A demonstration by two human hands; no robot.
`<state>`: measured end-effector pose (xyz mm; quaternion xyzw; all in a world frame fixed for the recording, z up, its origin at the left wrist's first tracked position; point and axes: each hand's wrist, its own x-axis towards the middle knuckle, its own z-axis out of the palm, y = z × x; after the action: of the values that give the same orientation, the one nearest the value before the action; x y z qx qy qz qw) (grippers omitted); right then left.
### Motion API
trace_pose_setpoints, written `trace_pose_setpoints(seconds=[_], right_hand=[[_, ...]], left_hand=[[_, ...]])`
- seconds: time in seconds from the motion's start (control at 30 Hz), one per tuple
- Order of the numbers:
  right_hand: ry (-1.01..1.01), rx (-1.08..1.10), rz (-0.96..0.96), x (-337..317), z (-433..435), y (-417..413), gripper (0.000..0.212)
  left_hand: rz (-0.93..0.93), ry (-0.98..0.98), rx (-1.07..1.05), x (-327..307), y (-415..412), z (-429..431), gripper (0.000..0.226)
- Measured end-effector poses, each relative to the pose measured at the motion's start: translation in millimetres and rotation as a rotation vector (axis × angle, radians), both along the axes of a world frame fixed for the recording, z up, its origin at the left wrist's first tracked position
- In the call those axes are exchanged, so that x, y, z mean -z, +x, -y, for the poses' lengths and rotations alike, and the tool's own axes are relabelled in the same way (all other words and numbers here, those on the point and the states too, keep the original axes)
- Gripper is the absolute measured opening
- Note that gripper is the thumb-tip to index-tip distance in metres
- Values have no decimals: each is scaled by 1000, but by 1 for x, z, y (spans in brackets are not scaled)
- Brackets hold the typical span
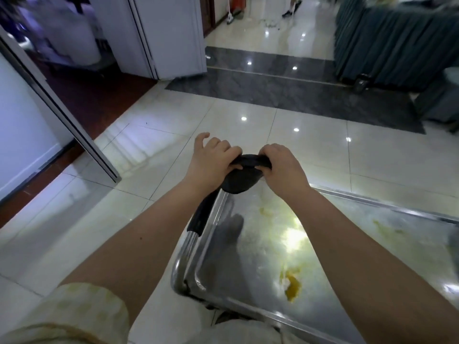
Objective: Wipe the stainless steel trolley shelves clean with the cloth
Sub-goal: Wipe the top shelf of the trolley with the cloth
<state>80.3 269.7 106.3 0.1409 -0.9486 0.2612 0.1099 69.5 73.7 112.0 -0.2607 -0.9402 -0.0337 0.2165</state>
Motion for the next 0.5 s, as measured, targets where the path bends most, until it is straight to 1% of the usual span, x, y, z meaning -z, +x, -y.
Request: trace_pose_setpoints(seconds=[0.1, 0.17, 0.27, 0.37, 0.47, 0.5], right_hand=[[73, -17, -135, -16, -45, 33, 12], [145, 4, -188, -21, -78, 58, 11], [203, 61, -184, -20, -129, 98, 14], [224, 139, -150, -13, -185, 148, 18], [221, 204, -102, -3, -233, 199, 18], [219, 225, -84, 1, -247, 214, 17]], left_hand=[[-47, -1, 43, -12, 28, -44, 27], [-71, 4, 75, -13, 49, -78, 22], [-97, 37, 147, -6, 79, -130, 13], [-88, 55, 214, 9, 114, -188, 14], [-33, 100, 256, 27, 149, -241, 13], [3, 120, 267, 33, 160, -257, 16]])
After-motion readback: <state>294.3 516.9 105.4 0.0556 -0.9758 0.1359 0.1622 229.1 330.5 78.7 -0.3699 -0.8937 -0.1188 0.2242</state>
